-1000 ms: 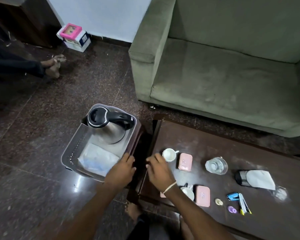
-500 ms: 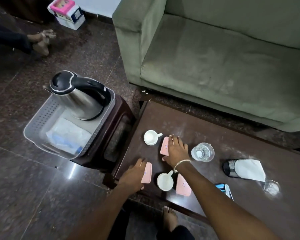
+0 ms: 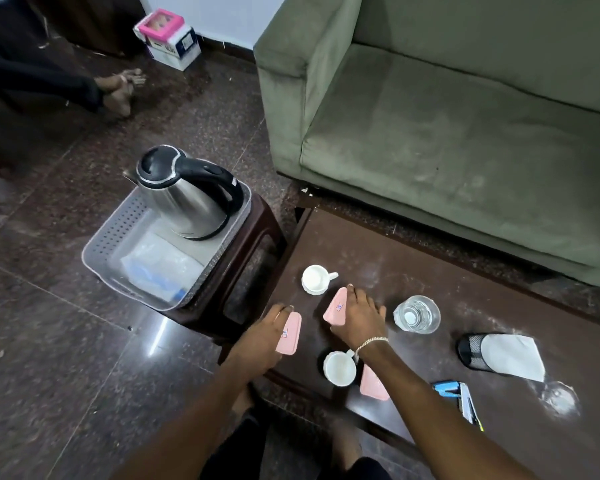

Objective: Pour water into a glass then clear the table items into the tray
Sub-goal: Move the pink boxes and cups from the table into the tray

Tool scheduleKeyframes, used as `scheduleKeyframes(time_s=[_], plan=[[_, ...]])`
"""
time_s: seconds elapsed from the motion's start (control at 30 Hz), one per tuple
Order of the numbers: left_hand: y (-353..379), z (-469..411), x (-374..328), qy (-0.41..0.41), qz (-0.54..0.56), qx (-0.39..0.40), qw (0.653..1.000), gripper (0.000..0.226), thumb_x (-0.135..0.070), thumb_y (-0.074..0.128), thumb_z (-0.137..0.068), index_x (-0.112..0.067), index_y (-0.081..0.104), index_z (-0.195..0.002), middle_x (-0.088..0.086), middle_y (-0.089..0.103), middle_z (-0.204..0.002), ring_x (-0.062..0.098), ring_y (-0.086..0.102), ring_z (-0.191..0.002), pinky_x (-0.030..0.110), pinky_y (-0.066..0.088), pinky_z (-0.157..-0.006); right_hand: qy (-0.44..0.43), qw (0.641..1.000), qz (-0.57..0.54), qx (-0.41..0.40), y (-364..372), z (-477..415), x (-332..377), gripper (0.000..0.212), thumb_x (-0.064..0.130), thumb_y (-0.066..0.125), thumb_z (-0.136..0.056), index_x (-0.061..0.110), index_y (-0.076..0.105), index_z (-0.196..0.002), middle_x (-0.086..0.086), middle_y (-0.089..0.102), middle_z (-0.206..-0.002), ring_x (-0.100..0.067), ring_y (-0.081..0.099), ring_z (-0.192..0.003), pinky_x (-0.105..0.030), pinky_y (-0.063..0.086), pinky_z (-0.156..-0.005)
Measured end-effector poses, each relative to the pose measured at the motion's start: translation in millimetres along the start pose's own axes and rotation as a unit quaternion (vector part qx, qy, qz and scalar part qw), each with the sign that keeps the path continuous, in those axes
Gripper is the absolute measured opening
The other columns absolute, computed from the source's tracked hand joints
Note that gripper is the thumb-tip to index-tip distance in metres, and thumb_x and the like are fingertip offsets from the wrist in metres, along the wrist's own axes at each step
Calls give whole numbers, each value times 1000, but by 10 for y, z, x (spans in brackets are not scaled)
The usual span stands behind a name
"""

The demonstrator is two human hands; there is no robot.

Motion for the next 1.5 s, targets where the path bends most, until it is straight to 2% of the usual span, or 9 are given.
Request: scheduleKeyframes(time_s=[0.2, 0.33, 0.6, 0.73, 0.9, 1.03, 1.23, 1.4, 1.5], plan=[[-968, 339, 367, 32, 46, -43, 998, 106, -18, 82, -70, -26, 25, -159, -5, 25, -162, 26, 49, -136, 38, 46, -110, -13, 998, -57, -20, -311, 390, 643, 107, 57, 72, -71, 13, 25, -156, -2, 42, -147, -25, 46, -128, -44, 36, -101], [-1581, 592, 835, 11, 35, -66, 997, 111, -23, 88, -65, -31, 26, -157, -9, 28, -159, 25, 51, -133, 40, 52, -102, -64, 994, -80, -48, -616, 496, 1371, 106, 61, 68, -71, 16, 24, -156, 2, 38, -153, -20, 41, -136, -41, 33, -105], [-2300, 671, 1721, -12, -12, -35, 999, 107, -25, 85, -65, -26, 30, -157, -3, 32, -161, 25, 51, -134, 37, 45, -110, -133, 979, -129, -90, -1027, 390, 2758, 100, 65, 65, -65, 20, 36, -149, 5, 46, -143, -16, 50, -128, -40, 34, -102], [-2397, 567, 1995, 10, -48, 1, 999, 106, -20, 85, -66, -23, 31, -158, -3, 33, -160, 26, 49, -135, 38, 43, -113, -152, 976, -128, -85, -942, 263, 3238, 98, 61, 66, -60, 19, 39, -144, 5, 50, -135, -17, 52, -122, -40, 36, -98], [-2387, 353, 2300, 25, -78, 36, 996, 104, -16, 80, -67, -19, 30, -158, 1, 32, -162, 23, 41, -144, 31, 33, -118, -140, 982, -97, -77, -689, 39, 3520, 99, 58, 74, -58, 11, 48, -141, -2, 58, -126, -22, 56, -117, -45, 39, -102], [-2251, 189, 2440, 32, -93, 85, 991, 104, -16, 78, -70, -21, 27, -160, 0, 28, -164, 25, 41, -143, 38, 33, -119, -125, 988, -61, -62, -432, -75, 3595, 92, 66, 70, -60, 8, 57, -131, -4, 63, -117, -23, 62, -106, -50, 42, -101], [-2101, 108, 2565, 30, -106, 98, 989, 107, -14, 81, -72, -30, 23, -160, -8, 25, -164, 27, 50, -127, 38, 43, -107, -123, 991, -29, -34, -136, -136, 3614, 98, 59, 80, -55, 7, 54, -135, -6, 61, -122, -24, 61, -111, -51, 27, -104], [-2027, 45, 2592, 43, -118, 99, 987, 108, -16, 84, -71, -27, 23, -160, -6, 29, -163, 21, 49, -131, 30, 35, -109, -132, 991, -15, -34, -84, -182, 3636, 104, 57, 85, -51, 3, 55, -135, -10, 63, -122, -26, 62, -112, -53, 36, -106], [-1999, 12, 2596, 45, -138, 113, 983, 111, -16, 85, -70, -26, 23, -161, -5, 28, -164, 21, 48, -135, 31, 34, -111, -146, 989, -6, -18, -42, -187, 3667, 105, 53, 83, -59, 2, 45, -142, -11, 56, -132, -27, 54, -123, -53, 27, -112]])
Point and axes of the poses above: each hand's wrist, its own z-axis away from the middle knuckle, its own y-axis out of the palm, x = y × z, the point moved 9 cm from there along -z, towards the middle knuckle
